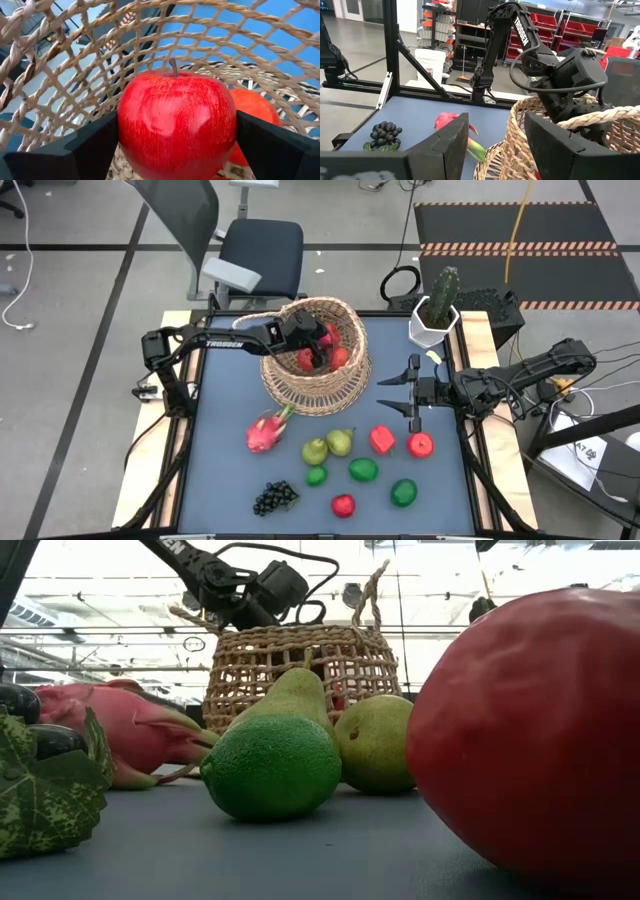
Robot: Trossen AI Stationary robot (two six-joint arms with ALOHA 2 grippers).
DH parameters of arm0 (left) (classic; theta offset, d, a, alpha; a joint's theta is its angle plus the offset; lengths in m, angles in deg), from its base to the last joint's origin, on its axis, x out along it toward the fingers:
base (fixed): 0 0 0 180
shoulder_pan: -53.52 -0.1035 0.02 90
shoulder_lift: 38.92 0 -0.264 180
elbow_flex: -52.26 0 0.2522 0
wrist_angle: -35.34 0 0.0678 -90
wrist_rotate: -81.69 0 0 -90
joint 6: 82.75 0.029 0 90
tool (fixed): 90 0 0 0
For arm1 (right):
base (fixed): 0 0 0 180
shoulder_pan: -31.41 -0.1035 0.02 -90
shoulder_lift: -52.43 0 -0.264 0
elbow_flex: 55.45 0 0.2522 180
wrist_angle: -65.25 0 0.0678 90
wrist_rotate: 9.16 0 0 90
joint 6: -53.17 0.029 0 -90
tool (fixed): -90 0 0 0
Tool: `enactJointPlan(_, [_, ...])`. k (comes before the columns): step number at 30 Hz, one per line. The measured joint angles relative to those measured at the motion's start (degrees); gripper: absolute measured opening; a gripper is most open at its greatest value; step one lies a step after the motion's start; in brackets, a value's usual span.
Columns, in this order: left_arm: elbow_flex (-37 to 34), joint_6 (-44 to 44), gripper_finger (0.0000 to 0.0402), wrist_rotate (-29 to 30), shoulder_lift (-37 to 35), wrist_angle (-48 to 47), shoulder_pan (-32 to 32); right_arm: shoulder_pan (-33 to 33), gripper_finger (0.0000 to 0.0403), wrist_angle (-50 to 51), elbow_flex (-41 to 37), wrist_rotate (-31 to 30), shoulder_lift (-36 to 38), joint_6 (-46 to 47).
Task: Build produce basket
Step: Put the apple into the basket
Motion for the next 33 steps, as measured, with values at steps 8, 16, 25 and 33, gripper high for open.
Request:
enactJointPlan(8, [0.0,-0.1,0.0392,0.7,0.0,-0.7,0.6,0.0,0.0187,0.1,0.0,0.0,0.0,0.0])
enactJointPlan(16, [0.1,0.5,0.0398,1.3,-0.9,-0.4,2.1,0.0,0.0187,0.1,0.0,0.0,0.0,0.0])
enactJointPlan(25, [0.1,1.3,0.04,1.7,-5.3,-1.8,3.9,0.0,0.0187,0.2,0.0,0.0,0.0,0.0])
enactJointPlan(33, [0.1,4.3,0.0399,3.4,-12.6,-1.9,8.5,0.0,0.0187,0.7,0.0,0.0,0.0,0.0])
